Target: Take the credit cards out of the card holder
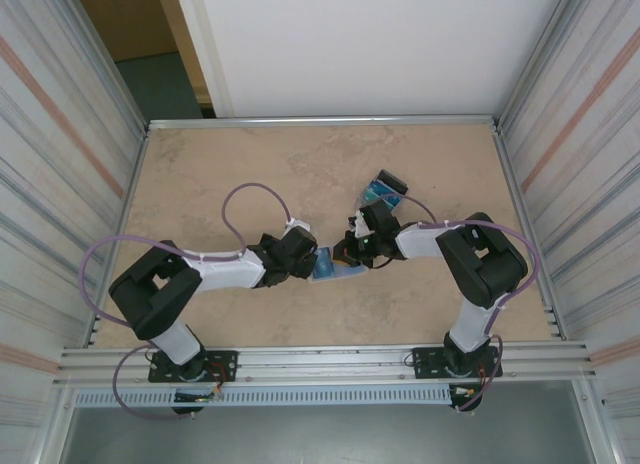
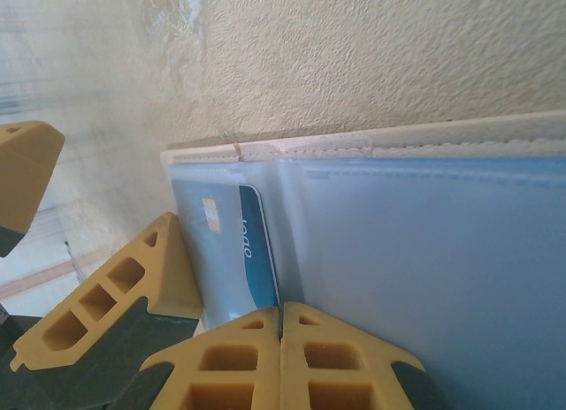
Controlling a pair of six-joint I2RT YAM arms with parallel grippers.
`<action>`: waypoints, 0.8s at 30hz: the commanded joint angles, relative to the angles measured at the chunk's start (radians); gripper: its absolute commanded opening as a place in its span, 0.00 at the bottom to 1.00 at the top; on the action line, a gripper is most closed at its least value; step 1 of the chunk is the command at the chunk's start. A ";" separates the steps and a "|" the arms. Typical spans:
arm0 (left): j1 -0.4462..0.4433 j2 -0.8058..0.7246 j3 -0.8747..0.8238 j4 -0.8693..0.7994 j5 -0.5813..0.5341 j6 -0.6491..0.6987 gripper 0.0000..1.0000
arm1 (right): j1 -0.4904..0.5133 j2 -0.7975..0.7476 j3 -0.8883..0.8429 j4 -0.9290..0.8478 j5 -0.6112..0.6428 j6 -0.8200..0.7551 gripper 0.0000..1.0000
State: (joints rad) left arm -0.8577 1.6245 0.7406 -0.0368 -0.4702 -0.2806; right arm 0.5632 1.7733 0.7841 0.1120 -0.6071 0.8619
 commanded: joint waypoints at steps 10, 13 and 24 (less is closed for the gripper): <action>-0.003 0.032 0.006 -0.022 -0.021 0.014 0.99 | -0.002 -0.045 -0.008 -0.117 0.090 -0.051 0.00; -0.001 0.036 0.008 -0.014 -0.022 0.017 0.99 | -0.002 -0.053 -0.003 -0.137 0.107 -0.061 0.00; 0.009 0.050 0.000 0.072 -0.028 0.067 0.99 | -0.004 -0.079 0.013 -0.196 0.163 -0.091 0.00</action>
State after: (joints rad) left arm -0.8574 1.6447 0.7444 0.0208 -0.4728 -0.2569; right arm 0.5625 1.7195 0.7834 -0.0071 -0.4950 0.8047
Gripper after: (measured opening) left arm 0.988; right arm 0.050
